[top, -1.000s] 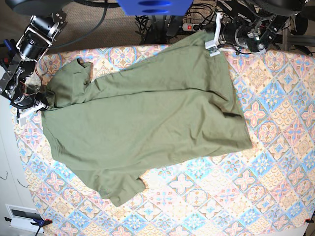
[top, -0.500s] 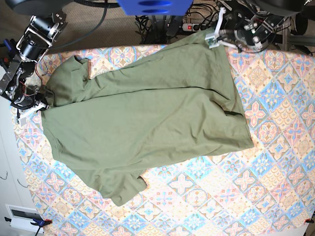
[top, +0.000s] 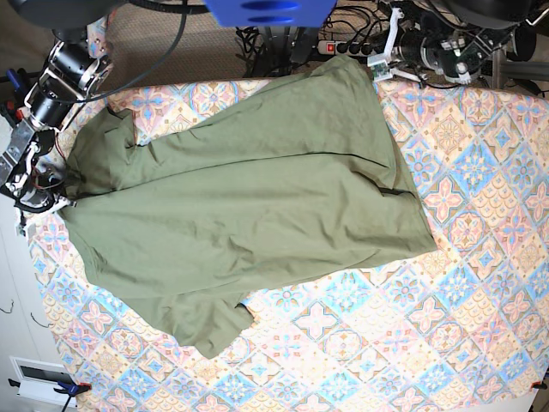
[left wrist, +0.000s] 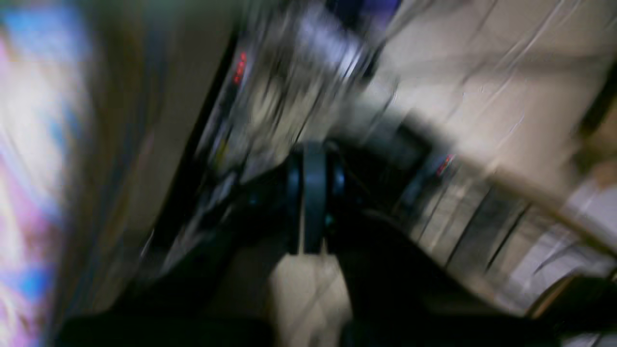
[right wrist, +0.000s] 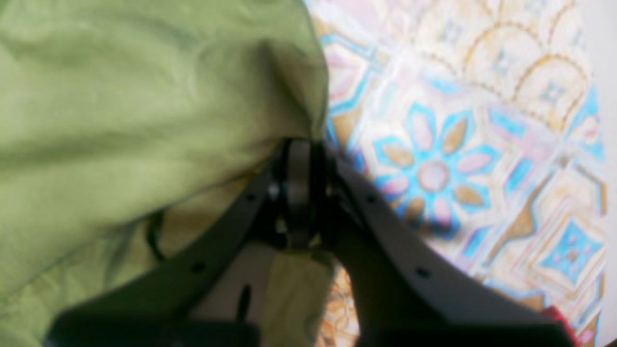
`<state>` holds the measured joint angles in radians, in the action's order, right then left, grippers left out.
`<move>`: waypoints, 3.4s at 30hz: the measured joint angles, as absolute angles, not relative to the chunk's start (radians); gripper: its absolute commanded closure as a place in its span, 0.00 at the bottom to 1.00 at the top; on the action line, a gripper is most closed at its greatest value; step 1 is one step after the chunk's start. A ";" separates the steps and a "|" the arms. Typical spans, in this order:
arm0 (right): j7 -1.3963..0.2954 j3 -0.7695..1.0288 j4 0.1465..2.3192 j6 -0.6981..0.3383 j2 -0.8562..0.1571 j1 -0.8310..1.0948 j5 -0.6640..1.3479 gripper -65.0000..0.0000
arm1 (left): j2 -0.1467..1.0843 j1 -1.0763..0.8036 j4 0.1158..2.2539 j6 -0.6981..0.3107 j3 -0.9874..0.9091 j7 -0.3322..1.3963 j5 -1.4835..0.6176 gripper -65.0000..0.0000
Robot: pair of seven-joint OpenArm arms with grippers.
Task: Layout the t-shirt on the table in an organized manner, then fold the t-shirt properly
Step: 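Drag the grasped edge with the left gripper away from the right gripper, then reach the left gripper down to the shirt hem corner and grasp it, then pull the hem corner with the left gripper to stretch the shirt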
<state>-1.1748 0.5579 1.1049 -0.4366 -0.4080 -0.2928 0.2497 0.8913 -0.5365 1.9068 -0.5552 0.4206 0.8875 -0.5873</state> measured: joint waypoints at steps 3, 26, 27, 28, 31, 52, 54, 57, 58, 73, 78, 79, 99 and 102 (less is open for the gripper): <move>-1.153 0.557 1.106 -0.437 -0.408 -0.310 0.262 0.97 | 0.900 -0.544 1.901 -0.553 0.315 0.896 -0.688 1.00; -1.146 0.557 1.106 -0.437 -0.407 -0.300 0.262 0.97 | 0.435 0.037 1.377 -0.549 -0.381 1.161 -0.829 0.33; -1.146 0.557 1.106 -0.437 -0.407 -0.299 0.262 0.97 | 0.418 0.059 1.376 -0.550 -0.380 1.143 -0.813 0.33; -1.149 0.557 1.106 -0.437 -0.407 -0.299 0.258 0.97 | 0.403 0.083 1.373 -0.551 -0.379 1.123 -0.788 0.33; -1.148 0.556 1.106 -0.437 -0.406 -0.297 0.259 0.97 | 0.376 0.168 1.297 -0.551 -0.384 1.114 -0.708 0.33; -1.148 0.556 1.106 -0.437 -0.405 -0.302 0.258 0.97 | 0.363 0.332 0.970 -0.546 -0.382 1.002 -0.651 0.33; -1.148 0.556 1.106 -0.437 -0.404 -0.302 0.258 0.97 | 0.363 0.330 0.970 -0.546 -0.382 1.000 -0.651 0.33; -1.145 0.556 1.106 -0.437 -0.393 -0.302 0.258 0.97 | 0.363 0.331 0.970 -0.546 -0.382 0.997 -0.651 0.33; -1.145 0.556 1.106 -0.437 -0.388 -0.302 0.258 0.97 | 0.363 0.331 0.970 -0.546 -0.384 0.997 -0.651 0.33; -1.145 0.556 1.106 -0.437 -0.382 -0.302 0.260 0.97 | 0.365 0.322 0.971 -0.544 -0.484 0.989 -0.654 0.33; -1.145 0.556 1.106 -0.437 -0.381 -0.302 0.261 0.97 | 0.359 0.308 0.971 -0.504 -0.487 0.997 -0.650 0.33; -1.145 0.556 1.106 -0.437 -0.381 -0.302 0.261 0.97 | 0.352 0.310 0.971 -0.492 -0.487 0.993 -0.649 0.33; -1.147 0.556 1.106 -0.437 -0.380 -0.302 0.262 0.97 | 0.277 0.342 0.874 -0.477 -0.395 0.909 -0.651 0.81; -1.149 0.556 1.106 -0.435 -0.380 -0.302 0.262 0.97 | 0.277 0.378 0.861 -0.472 -0.394 0.849 -0.645 1.00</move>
<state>-1.1488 0.5560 1.1065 -0.4355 -0.3798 -0.3019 0.2619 0.2771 0.3782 0.8612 -0.4721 -0.3943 0.8490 -0.6449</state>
